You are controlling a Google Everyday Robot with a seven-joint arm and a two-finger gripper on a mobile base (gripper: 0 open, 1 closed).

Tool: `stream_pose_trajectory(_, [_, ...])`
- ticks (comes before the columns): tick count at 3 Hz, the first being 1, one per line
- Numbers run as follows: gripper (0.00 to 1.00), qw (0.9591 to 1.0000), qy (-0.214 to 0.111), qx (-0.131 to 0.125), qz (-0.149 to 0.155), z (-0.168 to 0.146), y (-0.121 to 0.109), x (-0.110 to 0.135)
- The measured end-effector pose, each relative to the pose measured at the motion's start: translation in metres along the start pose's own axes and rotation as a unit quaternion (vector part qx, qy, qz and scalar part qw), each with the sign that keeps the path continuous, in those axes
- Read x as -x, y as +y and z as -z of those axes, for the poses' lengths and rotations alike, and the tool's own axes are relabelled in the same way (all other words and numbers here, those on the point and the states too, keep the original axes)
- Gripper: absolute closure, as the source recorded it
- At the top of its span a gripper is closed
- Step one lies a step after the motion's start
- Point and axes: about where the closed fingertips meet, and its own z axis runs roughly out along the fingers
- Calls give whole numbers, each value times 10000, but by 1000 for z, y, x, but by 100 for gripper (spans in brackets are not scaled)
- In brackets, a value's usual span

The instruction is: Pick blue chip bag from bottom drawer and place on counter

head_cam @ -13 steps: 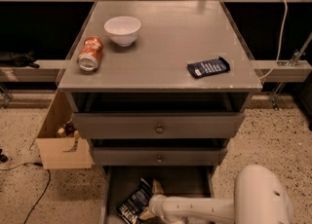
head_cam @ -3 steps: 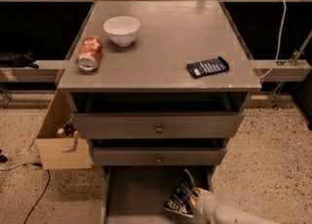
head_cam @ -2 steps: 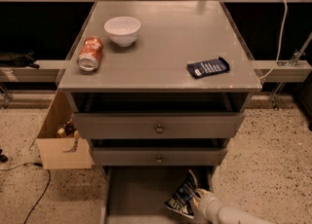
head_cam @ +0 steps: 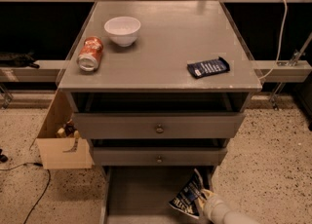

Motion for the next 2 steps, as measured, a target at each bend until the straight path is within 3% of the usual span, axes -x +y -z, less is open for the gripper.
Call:
stream_pose_trajectory(1, [100,9977,-422,-465,269,59,-15,28])
stream_pose_trajectory(2, [100,9956,-411,-817,193,89,-28,12])
